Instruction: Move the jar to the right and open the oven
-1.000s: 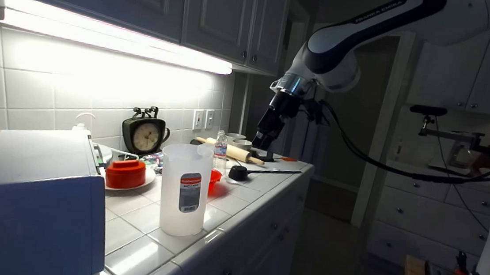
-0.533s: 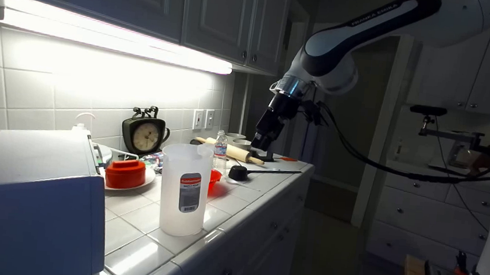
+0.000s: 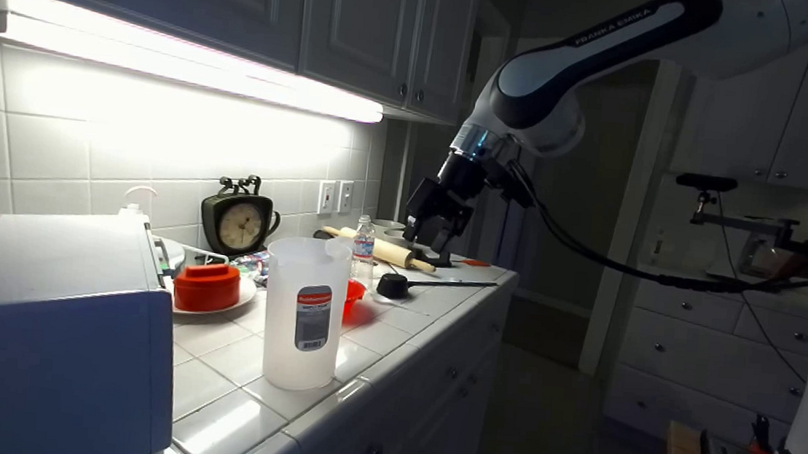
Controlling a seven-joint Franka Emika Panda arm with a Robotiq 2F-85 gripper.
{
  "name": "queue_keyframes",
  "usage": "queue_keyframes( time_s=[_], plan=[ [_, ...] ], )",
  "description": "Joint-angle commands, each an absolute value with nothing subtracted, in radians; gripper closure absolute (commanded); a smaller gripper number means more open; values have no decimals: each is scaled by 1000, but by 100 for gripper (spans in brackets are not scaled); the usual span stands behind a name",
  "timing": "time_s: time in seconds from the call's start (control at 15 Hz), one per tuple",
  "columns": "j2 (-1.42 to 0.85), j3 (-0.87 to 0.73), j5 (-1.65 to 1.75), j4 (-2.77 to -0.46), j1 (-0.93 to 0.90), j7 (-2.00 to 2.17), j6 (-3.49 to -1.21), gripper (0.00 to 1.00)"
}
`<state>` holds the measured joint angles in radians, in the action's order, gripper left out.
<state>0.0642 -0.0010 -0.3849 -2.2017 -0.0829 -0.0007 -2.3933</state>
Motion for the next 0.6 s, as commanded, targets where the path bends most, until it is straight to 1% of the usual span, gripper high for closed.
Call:
queue_keyframes(
  time_s=[0.0,0.27,0.53],
  plan=[
    [0,47,-358,-2121,-91,108,-2415,0],
    [-76,89,-341,-2037,-111,136,-2448,0],
    [-166,107,-237,-1967,-131,177,-2496,0]
  ],
)
